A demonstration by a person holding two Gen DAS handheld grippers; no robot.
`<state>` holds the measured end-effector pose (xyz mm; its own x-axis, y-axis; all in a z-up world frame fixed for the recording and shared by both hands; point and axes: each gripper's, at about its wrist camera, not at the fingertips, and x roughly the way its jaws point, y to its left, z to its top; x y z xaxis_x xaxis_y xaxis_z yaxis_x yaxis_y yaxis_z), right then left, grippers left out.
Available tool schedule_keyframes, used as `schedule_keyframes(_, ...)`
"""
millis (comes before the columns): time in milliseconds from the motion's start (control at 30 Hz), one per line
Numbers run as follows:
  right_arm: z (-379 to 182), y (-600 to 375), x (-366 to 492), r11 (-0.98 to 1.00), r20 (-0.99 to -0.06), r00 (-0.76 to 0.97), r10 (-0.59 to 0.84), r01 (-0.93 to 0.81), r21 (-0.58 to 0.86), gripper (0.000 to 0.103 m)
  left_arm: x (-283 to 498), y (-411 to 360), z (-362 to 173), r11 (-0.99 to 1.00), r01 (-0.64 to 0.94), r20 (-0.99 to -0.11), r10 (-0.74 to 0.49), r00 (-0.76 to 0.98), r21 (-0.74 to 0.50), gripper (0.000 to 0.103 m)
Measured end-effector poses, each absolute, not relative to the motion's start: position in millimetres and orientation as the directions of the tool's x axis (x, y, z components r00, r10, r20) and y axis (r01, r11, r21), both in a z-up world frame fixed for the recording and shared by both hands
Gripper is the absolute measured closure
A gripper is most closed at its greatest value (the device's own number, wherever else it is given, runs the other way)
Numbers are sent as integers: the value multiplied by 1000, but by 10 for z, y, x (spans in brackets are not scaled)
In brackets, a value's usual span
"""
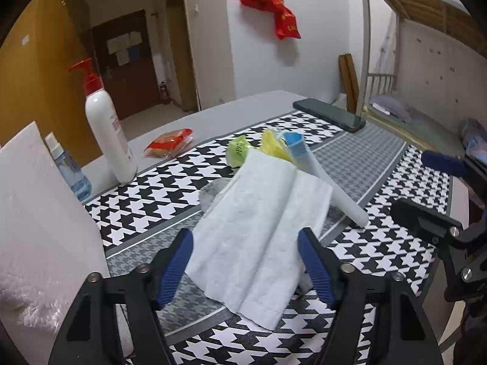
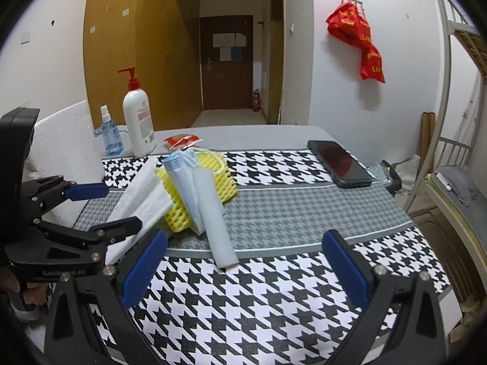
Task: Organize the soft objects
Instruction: 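Move the left gripper toward the white tissue and lower onto it, then close the left gripper on the white tissue while the right gripper approaches the white foam stick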
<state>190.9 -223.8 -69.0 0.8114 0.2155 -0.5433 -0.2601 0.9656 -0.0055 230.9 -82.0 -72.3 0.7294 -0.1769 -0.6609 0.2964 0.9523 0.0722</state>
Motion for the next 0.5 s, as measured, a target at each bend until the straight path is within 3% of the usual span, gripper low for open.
schedule_keyframes(67, -693, -2222, 1928, 961, -550, 803, 232, -277, 1, 0, 2327, -786, -734, 953, 298, -668, -188, 720, 54, 41)
schedule_keyframes(200, -704, -2170, 1983, 946, -574, 772, 274, -324, 16, 0, 2340, -746, -773, 954, 298, -680, -198, 706, 32, 44)
schedule_keyframes(500, -736, -2079, 2079, 926, -608, 737, 295, -376, -7, 0, 2403, -686, -894, 953, 303, -719, -225, 658, -21, 69)
